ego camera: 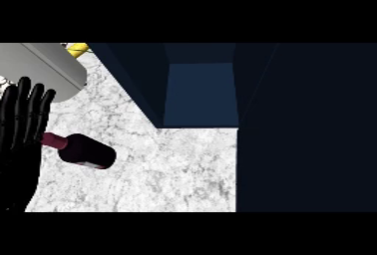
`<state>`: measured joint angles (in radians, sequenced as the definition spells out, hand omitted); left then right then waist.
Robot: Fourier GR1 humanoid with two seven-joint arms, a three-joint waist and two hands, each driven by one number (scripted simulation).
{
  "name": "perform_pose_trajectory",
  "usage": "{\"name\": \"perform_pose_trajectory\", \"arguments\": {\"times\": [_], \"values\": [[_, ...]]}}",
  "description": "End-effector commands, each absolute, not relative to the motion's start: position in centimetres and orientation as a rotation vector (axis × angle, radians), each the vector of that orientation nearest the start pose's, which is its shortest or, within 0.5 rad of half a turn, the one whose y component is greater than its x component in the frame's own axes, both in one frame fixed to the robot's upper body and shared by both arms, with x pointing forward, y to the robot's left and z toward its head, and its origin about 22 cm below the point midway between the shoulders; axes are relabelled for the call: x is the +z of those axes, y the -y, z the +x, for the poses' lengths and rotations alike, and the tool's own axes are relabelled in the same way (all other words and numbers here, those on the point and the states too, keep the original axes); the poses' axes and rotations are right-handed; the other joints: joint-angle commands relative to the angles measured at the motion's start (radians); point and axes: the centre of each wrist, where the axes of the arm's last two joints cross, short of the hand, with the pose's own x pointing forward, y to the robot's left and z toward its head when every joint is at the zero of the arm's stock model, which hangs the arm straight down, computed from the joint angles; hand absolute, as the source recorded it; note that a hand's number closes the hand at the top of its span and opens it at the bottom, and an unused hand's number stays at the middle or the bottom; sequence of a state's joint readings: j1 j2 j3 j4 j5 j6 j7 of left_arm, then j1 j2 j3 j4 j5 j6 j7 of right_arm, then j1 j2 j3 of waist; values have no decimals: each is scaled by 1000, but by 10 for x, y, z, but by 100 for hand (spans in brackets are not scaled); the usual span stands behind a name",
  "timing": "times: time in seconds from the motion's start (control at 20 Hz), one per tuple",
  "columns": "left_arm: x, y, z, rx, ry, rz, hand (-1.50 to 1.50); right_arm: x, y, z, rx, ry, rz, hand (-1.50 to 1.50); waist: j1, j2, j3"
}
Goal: Pick up the wine, place it into the cabinet and close the cabinet
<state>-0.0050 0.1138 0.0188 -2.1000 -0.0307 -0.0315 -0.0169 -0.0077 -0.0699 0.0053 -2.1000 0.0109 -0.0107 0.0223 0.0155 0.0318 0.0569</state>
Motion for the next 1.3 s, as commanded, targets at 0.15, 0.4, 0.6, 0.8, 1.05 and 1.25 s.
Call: {"name": "perform_pose_trajectory", "arguments": {"times": [0.15,0.4,0.6,0.8,1.05,1.25], "values": [[110,-265,196,135,2000,538,-150,121,241,191,79,2055,-48,-150,-11,-37,-56],[112,-258,190,579,1907,528,-150,135,218,176,245,2002,188,-150,-9,-39,-58],[121,-233,183,639,1890,547,-150,166,223,151,286,1993,198,-150,-20,-35,-57],[135,-203,178,629,1915,568,-150,191,220,148,262,1999,215,-150,-15,-33,-56],[166,-193,183,652,1888,550,-150,217,216,131,277,2012,202,-150,-17,-34,-56],[166,-181,179,649,1885,550,-150,219,209,129,267,1965,227,-150,-18,-34,-57]]}}
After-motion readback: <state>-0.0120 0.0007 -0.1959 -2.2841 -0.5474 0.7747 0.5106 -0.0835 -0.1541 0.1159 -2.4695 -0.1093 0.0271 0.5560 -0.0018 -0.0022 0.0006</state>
